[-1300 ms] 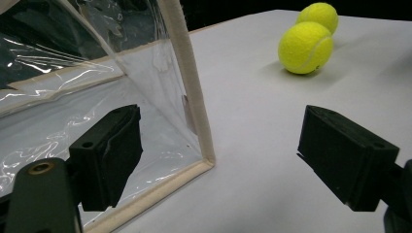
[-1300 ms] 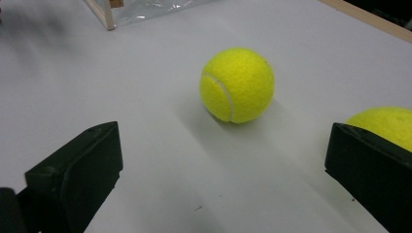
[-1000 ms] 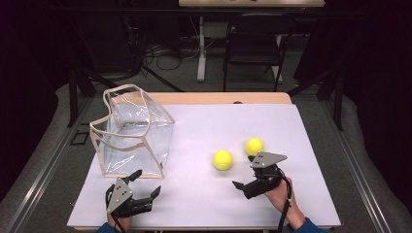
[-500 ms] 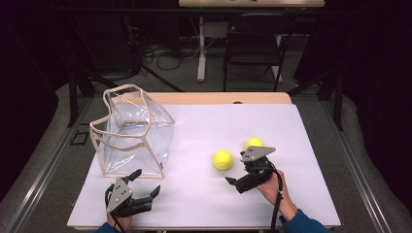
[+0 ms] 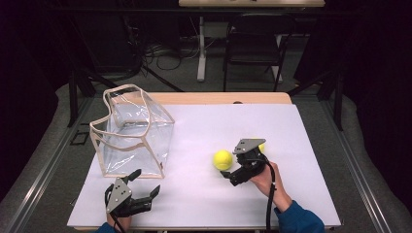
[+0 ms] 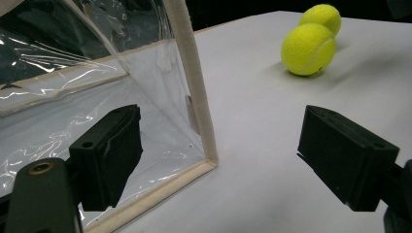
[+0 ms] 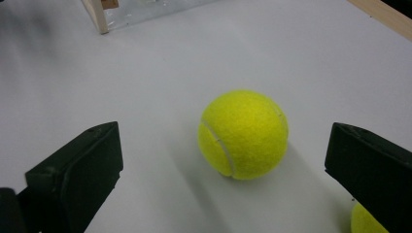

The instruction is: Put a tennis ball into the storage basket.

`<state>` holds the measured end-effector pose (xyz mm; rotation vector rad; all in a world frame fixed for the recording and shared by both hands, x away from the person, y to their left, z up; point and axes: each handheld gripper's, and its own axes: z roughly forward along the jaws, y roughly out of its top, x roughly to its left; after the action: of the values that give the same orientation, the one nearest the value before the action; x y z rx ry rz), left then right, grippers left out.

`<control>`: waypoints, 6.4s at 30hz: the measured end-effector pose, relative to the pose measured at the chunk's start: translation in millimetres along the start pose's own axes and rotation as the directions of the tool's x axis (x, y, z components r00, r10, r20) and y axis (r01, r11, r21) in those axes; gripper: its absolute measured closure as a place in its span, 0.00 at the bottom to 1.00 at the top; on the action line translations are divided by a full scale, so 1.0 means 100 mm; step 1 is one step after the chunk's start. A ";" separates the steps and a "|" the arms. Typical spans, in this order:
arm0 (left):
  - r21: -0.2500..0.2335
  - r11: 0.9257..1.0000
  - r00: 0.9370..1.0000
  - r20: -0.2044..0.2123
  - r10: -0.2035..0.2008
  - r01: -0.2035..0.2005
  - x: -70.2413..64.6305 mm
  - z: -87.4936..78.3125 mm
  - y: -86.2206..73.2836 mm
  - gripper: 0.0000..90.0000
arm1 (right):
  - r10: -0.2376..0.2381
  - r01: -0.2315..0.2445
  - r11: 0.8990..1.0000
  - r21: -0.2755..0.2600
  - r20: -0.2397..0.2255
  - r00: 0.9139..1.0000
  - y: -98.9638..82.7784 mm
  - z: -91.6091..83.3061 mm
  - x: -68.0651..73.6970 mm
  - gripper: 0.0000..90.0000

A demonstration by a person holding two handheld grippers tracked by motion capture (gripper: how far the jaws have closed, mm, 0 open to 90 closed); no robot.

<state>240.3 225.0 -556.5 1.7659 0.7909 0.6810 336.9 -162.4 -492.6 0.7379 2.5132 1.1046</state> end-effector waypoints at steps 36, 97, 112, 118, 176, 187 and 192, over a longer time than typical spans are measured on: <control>-0.010 1.000 1.000 0.008 -0.007 0.007 0.01 -0.02 0.00 0.18 | 0.025 -0.014 0.982 0.190 -0.060 0.998 0.13 0.43 -0.19 0.00; -0.006 1.000 1.000 0.010 -0.014 0.015 0.01 0.00 -0.02 0.18 | -0.054 0.062 0.957 0.284 -0.035 0.998 0.38 0.49 0.00 0.28; -0.002 1.000 1.000 0.011 -0.008 0.008 0.01 0.00 -0.02 0.18 | -0.064 0.065 0.978 0.197 -0.012 0.998 0.44 0.38 0.02 0.28; 0.000 1.000 1.000 0.013 -0.008 0.008 0.01 0.00 -0.02 0.18 | -0.059 0.061 0.986 0.157 -0.013 0.998 0.46 0.34 0.04 0.28; 0.010 1.000 0.999 0.032 0.000 0.000 0.00 0.02 -0.02 0.18 | -0.063 0.064 0.995 -0.079 0.012 0.998 0.73 0.29 0.05 0.28; 0.016 1.000 1.000 0.030 0.002 -0.003 -0.01 0.02 -0.02 0.18 | -0.066 0.067 0.993 -0.100 0.008 0.998 0.80 0.28 0.05 0.28; 0.018 1.000 1.000 0.027 -0.001 0.001 -0.01 0.03 -0.02 0.18 | -0.069 0.069 0.993 -0.100 0.005 0.998 0.86 0.28 0.04 0.28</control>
<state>242.0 223.2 -559.3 1.7875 0.7817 0.6496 375.6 -94.4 -447.0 0.6195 2.4422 1.1955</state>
